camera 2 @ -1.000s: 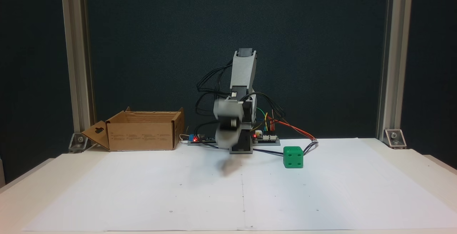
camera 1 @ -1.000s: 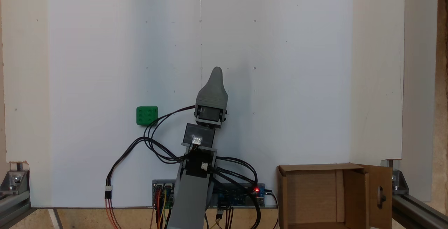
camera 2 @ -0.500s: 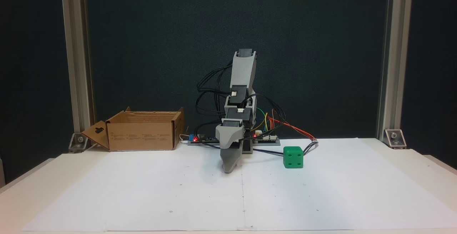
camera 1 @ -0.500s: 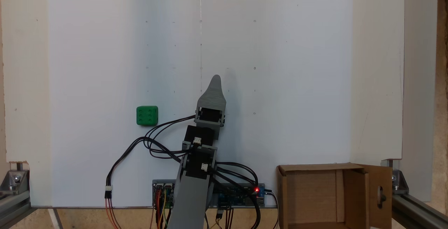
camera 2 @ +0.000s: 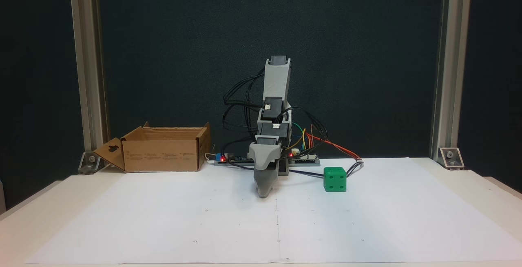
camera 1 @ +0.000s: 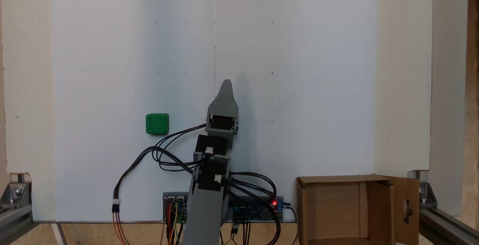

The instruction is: Grasp a green dice and put it in the bin.

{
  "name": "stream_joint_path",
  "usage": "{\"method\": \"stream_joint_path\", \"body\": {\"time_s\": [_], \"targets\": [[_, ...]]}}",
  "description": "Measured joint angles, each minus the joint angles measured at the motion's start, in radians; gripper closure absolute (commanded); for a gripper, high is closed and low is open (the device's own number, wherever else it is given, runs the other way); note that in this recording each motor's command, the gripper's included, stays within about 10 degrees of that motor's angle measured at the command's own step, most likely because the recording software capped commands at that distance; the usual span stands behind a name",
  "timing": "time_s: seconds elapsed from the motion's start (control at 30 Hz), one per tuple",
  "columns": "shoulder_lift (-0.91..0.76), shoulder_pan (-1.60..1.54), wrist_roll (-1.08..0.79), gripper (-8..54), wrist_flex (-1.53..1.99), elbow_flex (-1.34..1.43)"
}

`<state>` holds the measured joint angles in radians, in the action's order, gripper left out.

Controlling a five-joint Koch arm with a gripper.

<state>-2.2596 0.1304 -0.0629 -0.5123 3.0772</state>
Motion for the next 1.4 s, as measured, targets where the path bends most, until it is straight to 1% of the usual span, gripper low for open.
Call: {"method": "stream_joint_path", "body": {"time_s": [0.17,0.3,0.4,0.63,0.87,1.07,1.27,1.4], "targets": [[0.000,-0.002,0.002,2.9,0.008,-0.067],[0.002,-0.031,0.009,2.8,0.132,-0.163],[0.002,-0.037,0.031,1.5,0.313,-0.259],[0.002,-0.048,0.054,1.7,0.758,-0.529],[0.002,-0.106,0.153,1.6,1.183,-0.804],[0.002,-0.270,0.253,1.7,1.520,-1.012],[0.005,-0.399,0.347,1.8,1.569,-1.098],[0.044,-0.442,0.394,2.4,1.571,-1.141]]}}
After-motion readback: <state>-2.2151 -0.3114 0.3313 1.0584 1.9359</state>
